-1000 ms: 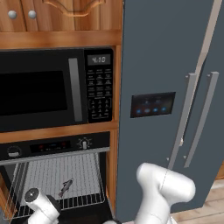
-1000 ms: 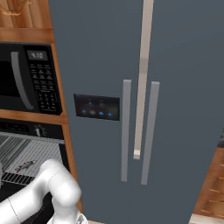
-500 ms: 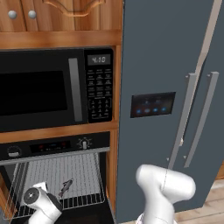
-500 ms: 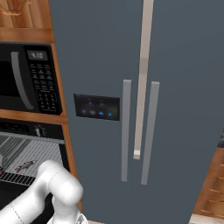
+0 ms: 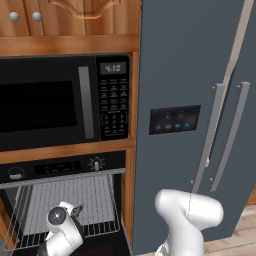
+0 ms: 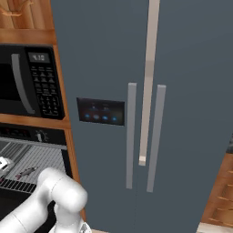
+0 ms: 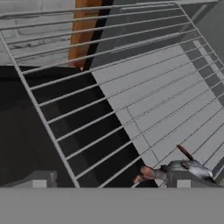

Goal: Take the fish from the oven and place it on the plate on the counter.

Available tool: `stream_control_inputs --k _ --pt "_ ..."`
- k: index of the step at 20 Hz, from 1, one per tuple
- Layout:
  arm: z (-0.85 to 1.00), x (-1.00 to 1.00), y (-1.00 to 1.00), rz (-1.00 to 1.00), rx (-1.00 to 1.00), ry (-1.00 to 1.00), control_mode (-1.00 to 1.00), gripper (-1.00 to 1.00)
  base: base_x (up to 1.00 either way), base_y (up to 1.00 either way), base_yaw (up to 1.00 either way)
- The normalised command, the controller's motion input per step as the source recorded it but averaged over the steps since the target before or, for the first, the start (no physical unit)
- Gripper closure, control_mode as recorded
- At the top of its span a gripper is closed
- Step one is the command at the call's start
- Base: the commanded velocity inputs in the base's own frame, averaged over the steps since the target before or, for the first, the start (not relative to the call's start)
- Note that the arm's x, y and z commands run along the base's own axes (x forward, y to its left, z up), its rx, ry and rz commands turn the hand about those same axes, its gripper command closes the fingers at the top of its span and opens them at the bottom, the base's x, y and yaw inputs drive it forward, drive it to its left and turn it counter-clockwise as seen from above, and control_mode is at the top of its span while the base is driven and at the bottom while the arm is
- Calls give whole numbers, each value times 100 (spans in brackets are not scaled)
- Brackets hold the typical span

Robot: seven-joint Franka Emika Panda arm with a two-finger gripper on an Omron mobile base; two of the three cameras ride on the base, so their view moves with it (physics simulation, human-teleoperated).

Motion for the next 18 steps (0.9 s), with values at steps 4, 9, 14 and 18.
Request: stream_control_inputs --k 4,9,14,18 --pt "52 -13 -23 -41 32 4 -100 -100 0 0 0" --pt "33 -2 -33 -11 25 16 -100 -100 0 0 0" --pt "1 0 -32 0 14 34 -100 -100 0 0 0" --pt "6 7 -1 -12 0 50 -100 -100 0 0 0"
